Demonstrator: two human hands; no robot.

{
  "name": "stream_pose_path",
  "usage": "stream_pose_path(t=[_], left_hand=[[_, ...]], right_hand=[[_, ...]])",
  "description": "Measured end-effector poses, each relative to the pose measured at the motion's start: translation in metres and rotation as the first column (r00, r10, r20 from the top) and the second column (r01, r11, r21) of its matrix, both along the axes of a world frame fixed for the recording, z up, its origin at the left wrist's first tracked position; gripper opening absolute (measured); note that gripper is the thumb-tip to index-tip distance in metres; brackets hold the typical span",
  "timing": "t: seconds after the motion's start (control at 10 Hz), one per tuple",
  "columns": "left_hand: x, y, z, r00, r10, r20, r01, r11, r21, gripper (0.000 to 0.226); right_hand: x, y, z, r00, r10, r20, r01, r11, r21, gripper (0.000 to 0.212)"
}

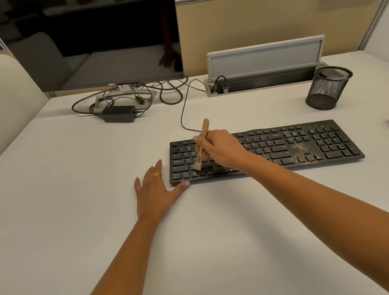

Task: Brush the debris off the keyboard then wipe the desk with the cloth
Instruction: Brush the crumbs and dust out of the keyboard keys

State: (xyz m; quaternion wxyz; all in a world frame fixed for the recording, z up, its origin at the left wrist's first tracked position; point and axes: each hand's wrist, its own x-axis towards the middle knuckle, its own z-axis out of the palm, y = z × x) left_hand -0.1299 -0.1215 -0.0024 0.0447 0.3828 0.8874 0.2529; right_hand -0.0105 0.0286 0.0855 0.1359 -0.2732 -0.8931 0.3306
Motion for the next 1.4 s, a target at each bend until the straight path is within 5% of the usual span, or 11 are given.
stream_pose_path(t=[0.2, 0.3, 0.4, 0.7, 0.9, 1.0, 1.2, 1.4], left_hand=[[0.001, 0.0, 0.001, 1.0, -0.001, -0.005, 0.001, 1.0, -0.016, 0.096], [0.001, 0.0, 0.001, 1.0, -0.003, -0.008, 0.003, 1.0, -0.016, 0.096], [0.001, 0.0, 0.002, 1.0, -0.001, -0.009, 0.001, 1.0, -0.019, 0.096], [0.001, -0.001, 0.002, 1.0, -0.002, 0.002, 0.002, 1.0, -0.006, 0.096], [0.0, -0.001, 0.002, 1.0, -0.001, 0.004, 0.001, 1.0, -0.006, 0.096], [0.001, -0.001, 0.002, 1.0, -0.001, 0.005, 0.001, 1.0, -0.008, 0.097], [0.001, -0.001, 0.002, 1.0, -0.003, 0.002, 0.003, 1.0, -0.018, 0.097], [0.001, 0.0, 0.002, 1.0, -0.004, 0.007, 0.004, 1.0, -0.005, 0.097]], right_hand=[[0.003, 0.002, 0.006, 0.977, -0.025, 0.212, -0.053, 0.934, 0.353, 0.042], [0.003, 0.008, 0.009, 0.98, -0.095, 0.175, 0.024, 0.929, 0.369, 0.041], [0.003, 0.015, 0.004, 0.992, -0.122, 0.044, 0.111, 0.974, 0.195, 0.047], [0.007, 0.003, -0.002, 0.988, -0.061, 0.141, 0.028, 0.974, 0.223, 0.046], [0.006, 0.01, 0.001, 0.998, -0.056, 0.001, 0.056, 0.998, 0.037, 0.044], [0.012, 0.012, -0.003, 0.997, 0.005, 0.072, -0.006, 1.0, 0.024, 0.044], [0.014, 0.02, 0.009, 0.97, -0.073, 0.23, -0.028, 0.912, 0.409, 0.036], [0.014, 0.018, -0.002, 0.994, -0.091, 0.062, 0.079, 0.98, 0.181, 0.042]])
